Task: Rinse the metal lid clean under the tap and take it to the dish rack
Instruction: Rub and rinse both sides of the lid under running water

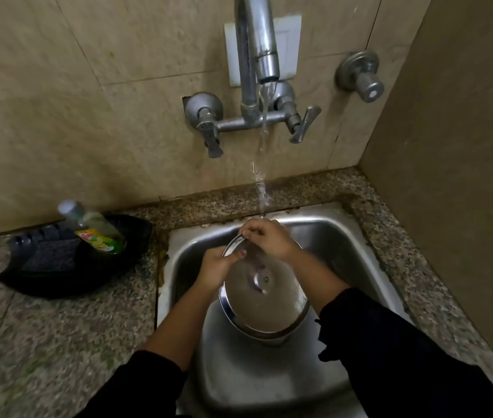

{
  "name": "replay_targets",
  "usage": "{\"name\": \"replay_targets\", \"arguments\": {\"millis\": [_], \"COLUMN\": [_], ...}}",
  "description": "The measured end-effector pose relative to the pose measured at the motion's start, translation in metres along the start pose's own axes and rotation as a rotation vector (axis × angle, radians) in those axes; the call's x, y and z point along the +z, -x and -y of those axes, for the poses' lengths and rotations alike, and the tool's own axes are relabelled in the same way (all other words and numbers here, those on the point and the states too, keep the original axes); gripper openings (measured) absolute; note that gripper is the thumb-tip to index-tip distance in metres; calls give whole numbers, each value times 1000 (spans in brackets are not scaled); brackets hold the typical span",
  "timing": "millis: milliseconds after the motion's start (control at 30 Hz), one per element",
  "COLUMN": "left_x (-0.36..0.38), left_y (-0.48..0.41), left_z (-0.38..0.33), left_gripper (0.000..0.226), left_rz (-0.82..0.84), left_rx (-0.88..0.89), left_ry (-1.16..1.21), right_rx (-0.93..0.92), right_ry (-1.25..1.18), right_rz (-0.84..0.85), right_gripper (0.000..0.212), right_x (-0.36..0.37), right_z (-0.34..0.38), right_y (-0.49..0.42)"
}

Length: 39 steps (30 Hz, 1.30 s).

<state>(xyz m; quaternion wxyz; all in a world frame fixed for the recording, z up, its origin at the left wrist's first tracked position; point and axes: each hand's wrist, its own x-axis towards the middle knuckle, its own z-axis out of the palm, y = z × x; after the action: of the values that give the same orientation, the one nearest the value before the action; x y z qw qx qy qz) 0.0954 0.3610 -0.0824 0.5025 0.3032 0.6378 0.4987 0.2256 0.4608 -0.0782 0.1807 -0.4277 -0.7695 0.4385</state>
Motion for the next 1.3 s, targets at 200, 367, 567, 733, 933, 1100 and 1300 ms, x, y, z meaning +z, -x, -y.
{"name": "replay_targets", "arguments": {"millis": [200,367,567,733,933,1100,1300], "left_x": [-15,-19,-16,-13,-8,-4,29], "left_y": [11,-1,12,14,15,11,3], "left_z": [20,10,20,21,11,2,1], "left_gripper": [18,17,11,18,28,18,21], "left_rz": [-86,134,13,19,127,169,190], "left_rx": [-115,-192,-123,-151,-26,-114,-139], "left_ry": [241,29,132,107,-26,96,142], "right_rx": [192,65,195,239,-124,201,317], "right_ry": [-288,-201,-264,-86,306,-389,-432], "right_rz": [-160,93,-151,-213,-42,-312,-549], "right_gripper": [17,7,18,18,21,11,13], "right_x": [-13,1,-9,-2,8,-7,-18], "right_z": [-27,-6,-22,-19,5,-28,-54], "right_y": [5,1,7,16,16,26,40]}}
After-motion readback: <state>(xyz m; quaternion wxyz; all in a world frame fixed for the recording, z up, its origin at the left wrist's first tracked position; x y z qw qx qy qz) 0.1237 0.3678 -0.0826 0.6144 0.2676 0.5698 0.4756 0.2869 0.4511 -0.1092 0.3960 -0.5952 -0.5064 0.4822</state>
